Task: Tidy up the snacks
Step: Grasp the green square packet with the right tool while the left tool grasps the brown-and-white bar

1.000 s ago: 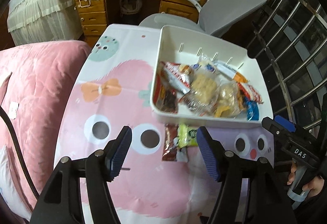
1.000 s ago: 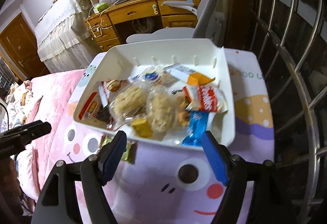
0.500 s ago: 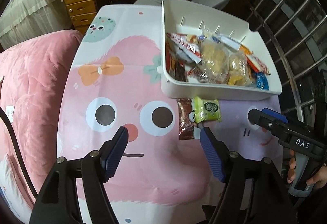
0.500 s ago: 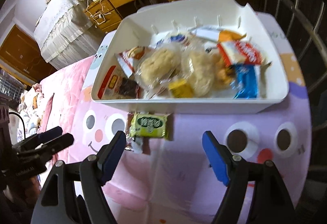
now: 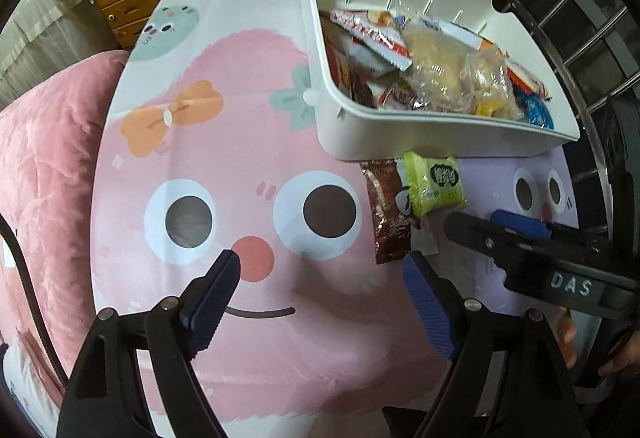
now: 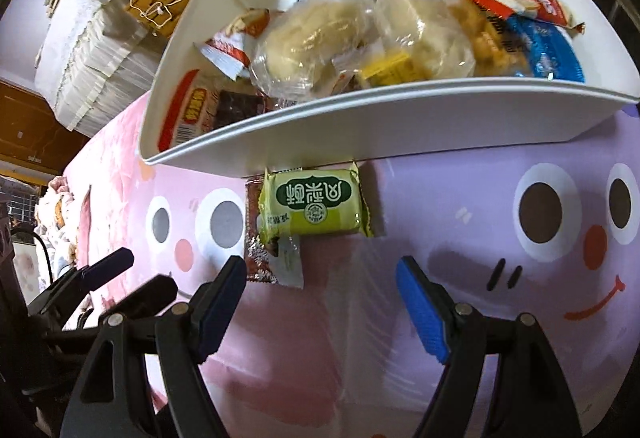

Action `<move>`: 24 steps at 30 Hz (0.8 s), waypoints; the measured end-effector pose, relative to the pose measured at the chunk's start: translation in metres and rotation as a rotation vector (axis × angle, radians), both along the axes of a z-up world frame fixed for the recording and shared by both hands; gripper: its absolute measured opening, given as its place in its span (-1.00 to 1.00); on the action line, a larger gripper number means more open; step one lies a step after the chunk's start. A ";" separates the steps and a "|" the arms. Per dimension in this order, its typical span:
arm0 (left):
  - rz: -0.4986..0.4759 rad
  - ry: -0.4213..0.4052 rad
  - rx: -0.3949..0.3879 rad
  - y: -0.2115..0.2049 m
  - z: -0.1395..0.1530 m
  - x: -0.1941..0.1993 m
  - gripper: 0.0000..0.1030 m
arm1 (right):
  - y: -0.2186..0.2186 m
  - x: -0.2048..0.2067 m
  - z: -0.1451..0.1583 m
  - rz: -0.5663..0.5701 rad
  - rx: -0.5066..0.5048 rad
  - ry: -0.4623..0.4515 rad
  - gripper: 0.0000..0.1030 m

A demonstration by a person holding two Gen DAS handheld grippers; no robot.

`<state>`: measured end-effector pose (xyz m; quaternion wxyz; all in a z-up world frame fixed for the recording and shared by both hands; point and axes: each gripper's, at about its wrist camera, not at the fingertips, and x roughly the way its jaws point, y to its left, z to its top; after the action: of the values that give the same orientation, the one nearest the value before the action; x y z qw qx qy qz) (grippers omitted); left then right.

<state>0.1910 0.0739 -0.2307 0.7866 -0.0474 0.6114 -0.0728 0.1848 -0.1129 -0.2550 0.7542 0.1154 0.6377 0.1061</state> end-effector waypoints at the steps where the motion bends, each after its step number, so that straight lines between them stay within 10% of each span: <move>1: -0.006 0.002 0.000 0.000 -0.003 0.000 0.60 | 0.003 0.001 -0.002 -0.002 -0.009 -0.001 0.51; 24: -0.017 0.025 -0.013 0.000 -0.020 0.008 0.60 | 0.043 0.039 -0.026 0.051 -0.114 -0.047 0.29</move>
<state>0.1988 0.0735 -0.2512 0.7780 -0.0484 0.6210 -0.0828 0.2235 -0.0701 -0.2811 0.7713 0.0535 0.6276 0.0917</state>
